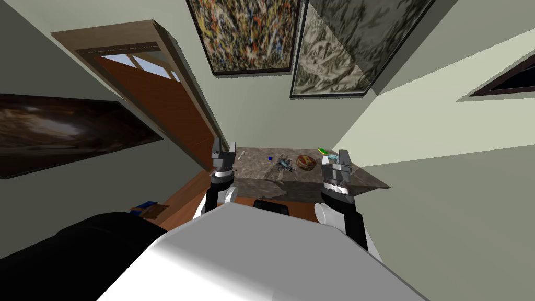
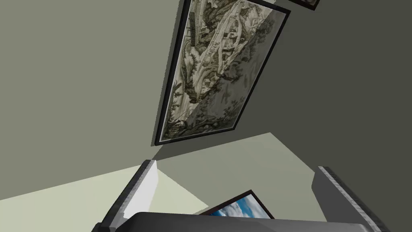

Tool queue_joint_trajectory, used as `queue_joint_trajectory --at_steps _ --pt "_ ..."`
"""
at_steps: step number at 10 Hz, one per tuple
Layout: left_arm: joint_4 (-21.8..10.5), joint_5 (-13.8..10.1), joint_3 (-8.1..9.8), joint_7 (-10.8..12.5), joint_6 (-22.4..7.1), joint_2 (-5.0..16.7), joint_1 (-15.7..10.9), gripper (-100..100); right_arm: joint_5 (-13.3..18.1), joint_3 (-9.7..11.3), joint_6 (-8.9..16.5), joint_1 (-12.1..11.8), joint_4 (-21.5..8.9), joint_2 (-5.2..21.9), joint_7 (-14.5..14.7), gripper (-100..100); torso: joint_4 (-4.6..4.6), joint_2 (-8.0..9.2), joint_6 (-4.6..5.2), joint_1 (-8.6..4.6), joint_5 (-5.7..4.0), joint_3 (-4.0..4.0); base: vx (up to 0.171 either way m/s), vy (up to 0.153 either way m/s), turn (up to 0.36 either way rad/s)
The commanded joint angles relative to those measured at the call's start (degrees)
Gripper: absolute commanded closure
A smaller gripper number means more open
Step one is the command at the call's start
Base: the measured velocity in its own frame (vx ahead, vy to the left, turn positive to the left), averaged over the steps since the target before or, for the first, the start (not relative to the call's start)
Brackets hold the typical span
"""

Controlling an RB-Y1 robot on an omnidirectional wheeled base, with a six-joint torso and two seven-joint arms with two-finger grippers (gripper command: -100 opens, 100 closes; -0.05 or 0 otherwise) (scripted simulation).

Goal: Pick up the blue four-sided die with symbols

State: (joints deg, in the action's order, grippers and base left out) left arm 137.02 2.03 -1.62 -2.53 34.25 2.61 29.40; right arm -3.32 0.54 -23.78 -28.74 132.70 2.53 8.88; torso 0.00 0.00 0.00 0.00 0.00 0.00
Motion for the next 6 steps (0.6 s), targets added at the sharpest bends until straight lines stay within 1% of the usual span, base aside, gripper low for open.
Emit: queue_joint_trajectory --at_steps 1,3,5,6 --pt "-1.22 -0.81 -0.22 0.05 -0.22 2.41 -0.38 -100 0.00 0.00 0.00 0.00 0.00 0.00 0.00 0 0.00 0.00 0.00 0.00 0.00 0.00 -0.029 0.001 -0.120" --pt "-2.95 -1.93 -0.55 0.15 -0.55 5.37 -0.93 -100 0.00 0.00 0.00 0.01 0.00 0.00 0.00 0 0.03 0.14 0.01 0.01 0.00 0.08 -0.050 0.002 -0.101" --pt "-5.25 -3.40 -1.04 0.30 -1.03 8.84 -1.66 -100 0.00 0.00 0.00 0.01 0.00 0.00 0.00 0 0.05 0.24 0.02 0.03 0.01 0.13 -0.071 0.001 -0.143" --pt "-5.25 -3.40 -1.04 0.30 -1.03 9.15 -1.66 -100 0.00 0.00 0.00 0.01 0.00 0.00 0.00 0 0.06 0.27 0.02 0.02 0.01 0.15 -0.056 -0.005 -0.035"
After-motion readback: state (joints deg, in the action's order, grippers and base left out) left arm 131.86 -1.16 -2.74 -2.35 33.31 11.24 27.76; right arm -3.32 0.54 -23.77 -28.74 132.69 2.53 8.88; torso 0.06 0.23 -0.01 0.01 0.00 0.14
